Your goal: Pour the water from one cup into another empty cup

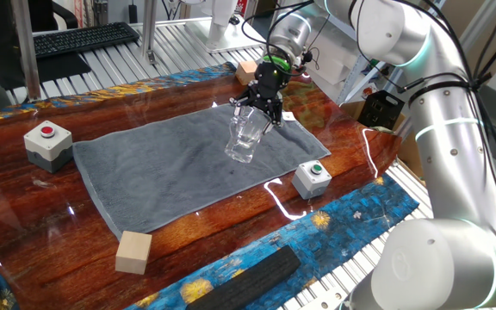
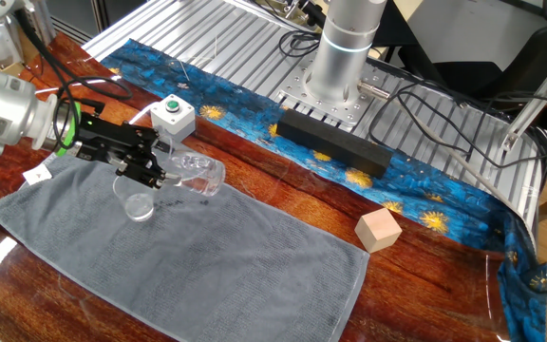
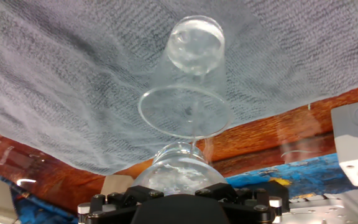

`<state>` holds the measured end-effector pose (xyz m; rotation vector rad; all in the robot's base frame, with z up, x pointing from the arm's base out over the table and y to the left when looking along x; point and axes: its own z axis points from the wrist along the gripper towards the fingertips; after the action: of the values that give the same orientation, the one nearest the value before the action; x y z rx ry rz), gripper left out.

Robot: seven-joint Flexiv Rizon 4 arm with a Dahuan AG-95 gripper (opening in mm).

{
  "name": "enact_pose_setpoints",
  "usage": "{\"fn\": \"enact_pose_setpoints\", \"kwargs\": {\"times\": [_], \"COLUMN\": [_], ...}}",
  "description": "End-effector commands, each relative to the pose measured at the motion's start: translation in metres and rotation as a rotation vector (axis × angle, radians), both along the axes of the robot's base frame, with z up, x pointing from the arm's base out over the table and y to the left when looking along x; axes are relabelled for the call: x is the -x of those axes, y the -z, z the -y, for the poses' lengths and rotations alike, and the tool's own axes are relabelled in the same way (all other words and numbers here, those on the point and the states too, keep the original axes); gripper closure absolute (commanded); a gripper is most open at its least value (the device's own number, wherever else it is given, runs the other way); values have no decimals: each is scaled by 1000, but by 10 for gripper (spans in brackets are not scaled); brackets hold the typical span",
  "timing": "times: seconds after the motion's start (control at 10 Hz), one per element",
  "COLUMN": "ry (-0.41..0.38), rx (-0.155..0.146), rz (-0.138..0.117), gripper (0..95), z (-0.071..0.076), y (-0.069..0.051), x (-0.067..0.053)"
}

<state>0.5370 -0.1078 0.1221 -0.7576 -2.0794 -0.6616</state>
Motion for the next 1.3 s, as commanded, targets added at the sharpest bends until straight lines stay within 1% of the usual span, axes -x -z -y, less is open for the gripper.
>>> {"fn": "enact_pose_setpoints", "kwargs": {"times": [0.1, 0.6, 1.0, 1.3], "ry": [7, 15, 18, 20], "rx": [-14, -25, -24, -18], "rz": [-10, -15, -15, -9], "gripper": [950, 950, 950, 950], "z": [1, 1, 1, 0], "y": [-1, -1, -1, -1], "x": [-2, -2, -2, -2]}}
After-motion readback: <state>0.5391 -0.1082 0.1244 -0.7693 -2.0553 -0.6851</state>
